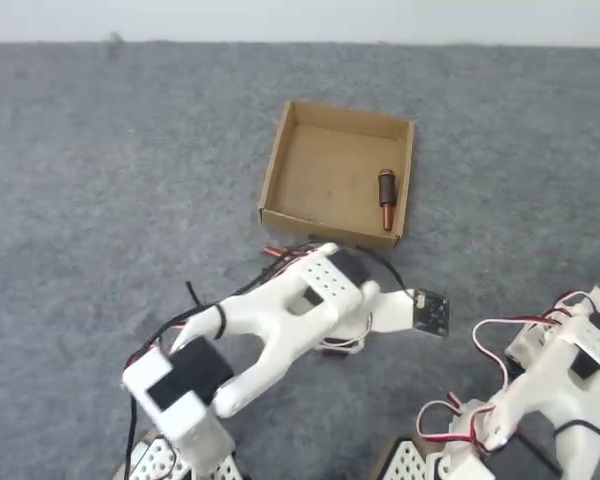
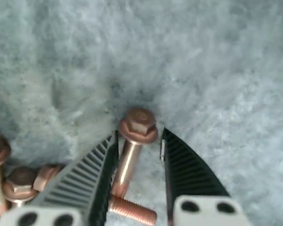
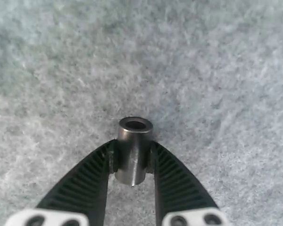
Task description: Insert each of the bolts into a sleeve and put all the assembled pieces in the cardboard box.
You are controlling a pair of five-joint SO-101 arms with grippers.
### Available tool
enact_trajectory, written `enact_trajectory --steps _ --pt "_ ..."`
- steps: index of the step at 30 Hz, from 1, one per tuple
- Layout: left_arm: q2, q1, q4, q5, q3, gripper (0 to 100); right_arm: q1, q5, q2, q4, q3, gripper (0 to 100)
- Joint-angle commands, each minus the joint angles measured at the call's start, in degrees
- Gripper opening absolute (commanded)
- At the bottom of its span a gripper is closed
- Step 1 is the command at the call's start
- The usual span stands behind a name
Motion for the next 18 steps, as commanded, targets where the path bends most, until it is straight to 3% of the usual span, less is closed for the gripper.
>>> enact_trajectory --steps 1,8,11,13,18 --pt "1.85 0.35 1.85 1.93 -5.41 14 -0.84 0.79 -2.24 -0.48 -0.44 0.6" --pt "2.9 0.53 1.49 5.89 -5.85 13 -0.84 0.79 -2.24 -0.48 -0.44 0.6" --pt "3.08 0.97 1.49 6.15 -5.85 5 -0.84 0.79 -2.24 -0.48 -0.44 0.6" --pt "3.16 2.11 1.58 6.15 -5.58 0 -0.84 0.79 -2.24 -0.48 -0.44 0.6" --pt "2.64 7.21 5.45 6.42 -5.58 1 -0.92 0.79 -2.24 -0.48 -0.44 0.6"
